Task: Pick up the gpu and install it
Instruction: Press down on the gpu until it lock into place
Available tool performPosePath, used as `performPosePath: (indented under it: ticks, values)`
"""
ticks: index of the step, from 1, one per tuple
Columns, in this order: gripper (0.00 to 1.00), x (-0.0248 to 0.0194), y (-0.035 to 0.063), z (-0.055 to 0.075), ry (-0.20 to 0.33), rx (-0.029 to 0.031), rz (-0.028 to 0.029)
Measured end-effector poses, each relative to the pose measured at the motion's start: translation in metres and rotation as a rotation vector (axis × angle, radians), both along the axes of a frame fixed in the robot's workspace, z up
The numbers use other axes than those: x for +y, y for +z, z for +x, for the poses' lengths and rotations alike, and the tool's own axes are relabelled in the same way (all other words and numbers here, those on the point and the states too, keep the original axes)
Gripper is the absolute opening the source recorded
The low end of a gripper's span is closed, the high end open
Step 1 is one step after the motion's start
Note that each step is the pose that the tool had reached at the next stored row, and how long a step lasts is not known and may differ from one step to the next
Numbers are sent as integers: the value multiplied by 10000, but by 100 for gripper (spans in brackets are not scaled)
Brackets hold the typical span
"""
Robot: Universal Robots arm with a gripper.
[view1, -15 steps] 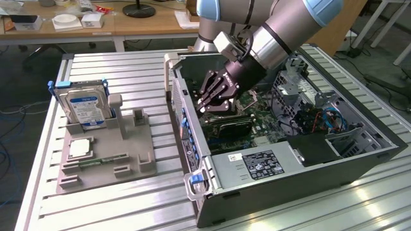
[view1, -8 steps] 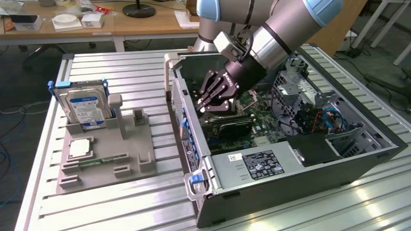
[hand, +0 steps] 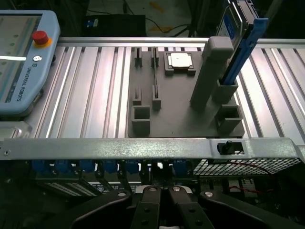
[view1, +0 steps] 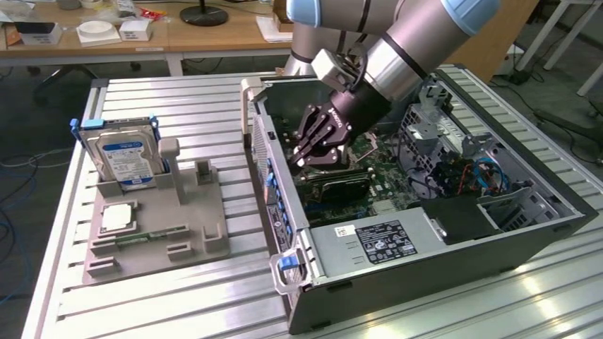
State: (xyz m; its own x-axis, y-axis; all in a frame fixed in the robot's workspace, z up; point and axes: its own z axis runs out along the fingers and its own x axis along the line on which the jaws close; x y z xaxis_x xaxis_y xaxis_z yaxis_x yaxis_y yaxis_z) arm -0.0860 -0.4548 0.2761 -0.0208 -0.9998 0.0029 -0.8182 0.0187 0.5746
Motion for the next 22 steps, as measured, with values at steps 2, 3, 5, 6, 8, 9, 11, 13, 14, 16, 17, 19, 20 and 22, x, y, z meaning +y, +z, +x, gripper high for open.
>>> performPosePath:
  ticks: [2,3,5,6,8,9,11,13,14,16,17,19,20,22]
  values:
    - [10,5,0,0,-1,-62,-12]
    - [10,7,0,0,0,-94,-16]
    - [10,13,0,2,2,-151,-19]
    - [10,14,0,3,2,-171,-21]
    - [10,19,0,9,0,-190,-19]
    - [10,21,0,13,0,-197,-20]
    - [10,25,0,22,0,-215,-21]
    - [10,30,0,30,-2,-239,-21]
    - [10,32,0,32,-1,-251,-20]
    - [10,32,0,33,0,-264,-21]
    - [10,32,0,33,-1,-265,-20]
    - [10,33,0,33,0,-265,-21]
    - [10,33,0,33,0,-264,-21]
    - [10,33,0,33,0,-265,-21]
